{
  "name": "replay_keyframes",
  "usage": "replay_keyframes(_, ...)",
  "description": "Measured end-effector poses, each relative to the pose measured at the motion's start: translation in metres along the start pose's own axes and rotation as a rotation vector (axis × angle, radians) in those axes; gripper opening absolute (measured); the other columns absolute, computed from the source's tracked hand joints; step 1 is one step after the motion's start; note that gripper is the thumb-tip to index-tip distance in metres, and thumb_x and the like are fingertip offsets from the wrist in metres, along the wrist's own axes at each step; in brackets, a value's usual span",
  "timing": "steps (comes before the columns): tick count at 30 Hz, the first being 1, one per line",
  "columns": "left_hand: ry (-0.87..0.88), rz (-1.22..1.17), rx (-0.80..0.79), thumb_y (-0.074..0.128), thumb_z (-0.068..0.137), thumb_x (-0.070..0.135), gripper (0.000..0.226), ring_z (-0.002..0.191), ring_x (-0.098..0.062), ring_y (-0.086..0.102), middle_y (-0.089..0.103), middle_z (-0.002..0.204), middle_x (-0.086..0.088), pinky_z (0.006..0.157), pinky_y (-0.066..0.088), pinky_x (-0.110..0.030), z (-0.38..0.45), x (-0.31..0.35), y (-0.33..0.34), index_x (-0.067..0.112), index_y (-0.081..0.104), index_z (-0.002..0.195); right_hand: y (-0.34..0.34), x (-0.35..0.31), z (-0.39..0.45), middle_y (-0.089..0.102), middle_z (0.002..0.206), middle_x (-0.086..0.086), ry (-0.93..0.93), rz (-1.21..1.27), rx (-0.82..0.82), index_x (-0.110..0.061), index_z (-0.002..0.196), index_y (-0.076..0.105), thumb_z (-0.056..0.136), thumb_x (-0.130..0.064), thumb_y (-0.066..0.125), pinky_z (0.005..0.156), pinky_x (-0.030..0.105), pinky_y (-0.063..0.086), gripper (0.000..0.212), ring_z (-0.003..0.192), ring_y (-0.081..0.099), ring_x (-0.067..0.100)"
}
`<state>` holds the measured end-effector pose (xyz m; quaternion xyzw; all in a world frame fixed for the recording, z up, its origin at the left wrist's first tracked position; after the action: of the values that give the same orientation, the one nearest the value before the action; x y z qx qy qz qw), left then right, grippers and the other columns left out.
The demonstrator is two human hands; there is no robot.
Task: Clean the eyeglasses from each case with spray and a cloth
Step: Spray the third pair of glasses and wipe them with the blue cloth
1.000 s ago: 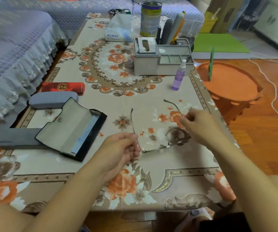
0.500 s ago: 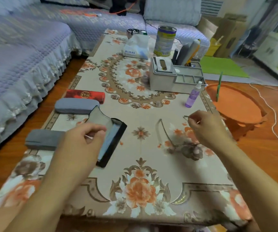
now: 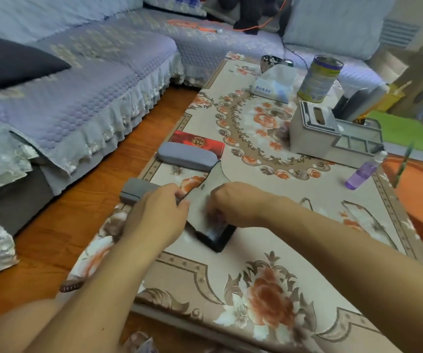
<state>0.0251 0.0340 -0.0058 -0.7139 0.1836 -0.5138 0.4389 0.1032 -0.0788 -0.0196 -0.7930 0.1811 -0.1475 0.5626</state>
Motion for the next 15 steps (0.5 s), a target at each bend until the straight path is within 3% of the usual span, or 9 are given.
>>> replay_keyframes(3, -0.004, 0.075, -0.006, 0.052, 0.098, 0.037, 0.015, 0.073, -0.022, 0.061, 0.065, 0.079, 0.003, 0.064, 0.053, -0.036, 0.007, 0.001, 0.002, 0.029, 0.062, 0.091, 0.001, -0.002, 0.0, 0.068, 0.1, 0.004, -0.052, -0.018, -0.01, -0.018, 0.1, 0.072, 0.085, -0.01, 0.063, 0.072, 0.031, 0.045, 0.019, 0.09, 0.061, 0.027)
replay_keyframes(6, -0.005, 0.083, 0.011, 0.053, 0.097, 0.035, 0.017, 0.071, -0.022, 0.061, 0.065, 0.078, 0.002, 0.066, 0.055, -0.039, 0.009, 0.001, 0.0, 0.027, 0.061, 0.084, -0.006, 0.004, -0.009, 0.064, 0.101, 0.002, -0.07, 0.101, 0.095, -0.018, 0.102, 0.075, 0.089, -0.02, 0.067, 0.081, 0.036, 0.048, 0.015, 0.098, 0.058, 0.024)
replay_keyframes(9, -0.016, 0.117, 0.004, 0.054, 0.096, 0.034, 0.021, 0.071, -0.024, 0.061, 0.064, 0.078, 0.001, 0.067, 0.057, -0.041, 0.006, -0.005, -0.007, 0.024, 0.057, 0.078, -0.042, 0.034, -0.042, 0.062, 0.1, -0.003, 0.06, 0.421, 0.376, -0.022, 0.095, 0.074, 0.095, -0.023, 0.066, 0.089, 0.04, 0.047, 0.008, 0.097, 0.056, 0.019)
replay_keyframes(12, -0.04, 0.194, -0.05, 0.052, 0.096, 0.032, 0.019, 0.071, -0.024, 0.061, 0.062, 0.078, -0.001, 0.066, 0.056, -0.04, -0.002, -0.011, -0.009, 0.023, 0.055, 0.079, -0.059, 0.061, -0.088, 0.071, 0.097, -0.002, 0.319, 0.894, 0.547, -0.02, 0.087, 0.072, 0.099, -0.022, 0.064, 0.089, 0.035, 0.052, 0.015, 0.095, 0.065, 0.014)
replay_keyframes(15, -0.01, 0.288, -0.018, 0.051, 0.098, 0.039, 0.016, 0.09, -0.022, 0.06, 0.064, 0.103, -0.001, 0.073, 0.053, -0.039, -0.015, 0.001, -0.016, 0.026, 0.059, 0.103, -0.054, 0.061, -0.117, 0.074, 0.094, 0.007, 0.426, 1.224, 0.618, -0.008, 0.096, 0.073, 0.102, -0.017, 0.059, 0.09, 0.037, 0.053, 0.018, 0.086, 0.068, 0.017)
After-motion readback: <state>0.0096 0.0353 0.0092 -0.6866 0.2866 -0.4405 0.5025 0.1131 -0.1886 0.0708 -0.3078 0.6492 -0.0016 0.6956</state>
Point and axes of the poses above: each hand's wrist, its own z-axis towards the middle knuckle, its own y-axis out of the palm, x = y × z, the point moved 10 cm from there along z, towards the middle knuckle
